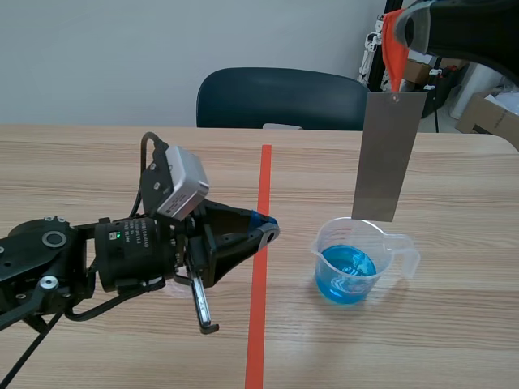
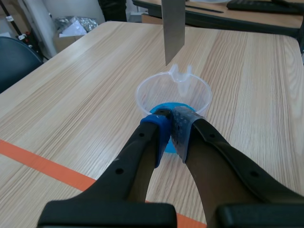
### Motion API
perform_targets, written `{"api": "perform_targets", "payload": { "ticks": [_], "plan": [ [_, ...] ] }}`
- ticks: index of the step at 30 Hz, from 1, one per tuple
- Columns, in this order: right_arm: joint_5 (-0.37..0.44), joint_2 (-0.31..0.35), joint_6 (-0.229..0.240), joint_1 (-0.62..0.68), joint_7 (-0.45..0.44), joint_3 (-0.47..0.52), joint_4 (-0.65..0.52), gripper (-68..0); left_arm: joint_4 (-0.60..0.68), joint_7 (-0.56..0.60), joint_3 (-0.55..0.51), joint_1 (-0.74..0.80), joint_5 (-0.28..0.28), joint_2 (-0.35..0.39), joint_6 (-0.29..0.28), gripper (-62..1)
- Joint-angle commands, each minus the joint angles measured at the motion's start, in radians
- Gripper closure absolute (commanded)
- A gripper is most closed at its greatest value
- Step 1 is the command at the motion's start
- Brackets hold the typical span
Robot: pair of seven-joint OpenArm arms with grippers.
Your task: Do the redox reaction experiment. lower the plate into the blue solution
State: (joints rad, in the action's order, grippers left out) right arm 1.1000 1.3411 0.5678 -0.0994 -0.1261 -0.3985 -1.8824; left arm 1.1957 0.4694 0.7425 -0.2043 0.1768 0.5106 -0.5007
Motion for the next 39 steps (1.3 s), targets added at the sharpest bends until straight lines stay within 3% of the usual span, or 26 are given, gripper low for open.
{"api": "perform_targets", "payload": {
  "ticks": [1, 6, 12, 17, 19, 22, 28, 34, 39],
  "plan": [
    [0.007, 0.010, -0.004, -0.011, -0.015, 0.006, -0.002, -0.2, 0.034, 0.061, -0.006, 0.004, 0.038, 0.034, -0.021, -5.5],
    [0.006, 0.010, -0.004, -0.011, -0.014, 0.006, -0.002, -0.2, 0.124, 0.118, -0.006, 0.050, 0.070, 0.154, -0.088, -22.8],
    [-0.020, 0.004, -0.039, 0.021, -0.037, 0.006, -0.001, -0.2, 0.216, 0.119, -0.006, 0.124, 0.071, 0.282, -0.087, -24.0],
    [-0.069, -0.037, -0.049, 0.022, -0.021, 0.006, 0.002, -0.2, 0.262, 0.214, -0.006, 0.198, 0.075, 0.367, -0.086, -36.4],
    [-0.069, -0.045, -0.049, 0.022, -0.009, 0.006, 0.002, -0.2, 0.272, 0.248, -0.006, 0.228, 0.075, 0.391, -0.082, -37.3],
    [-0.086, -0.058, -0.049, 0.022, -0.006, 0.006, 0.002, -0.2, 0.281, 0.285, -0.006, 0.280, 0.074, 0.422, -0.029, -37.9],
    [-0.103, -0.076, -0.051, 0.022, 0.008, 0.006, 0.002, -0.2, 0.284, 0.341, -0.010, 0.382, 0.074, 0.455, 0.067, -47.7],
    [-0.103, -0.077, -0.052, 0.022, 0.008, 0.006, 0.015, -0.2, 0.284, 0.351, -0.082, 0.489, 0.074, 0.457, 0.072, -55.7],
    [-0.107, -0.105, -0.052, 0.022, 0.009, 0.006, 0.037, -0.2, 0.284, 0.378, -0.159, 0.567, 0.074, 0.457, 0.072, -57.3]
  ]
}}
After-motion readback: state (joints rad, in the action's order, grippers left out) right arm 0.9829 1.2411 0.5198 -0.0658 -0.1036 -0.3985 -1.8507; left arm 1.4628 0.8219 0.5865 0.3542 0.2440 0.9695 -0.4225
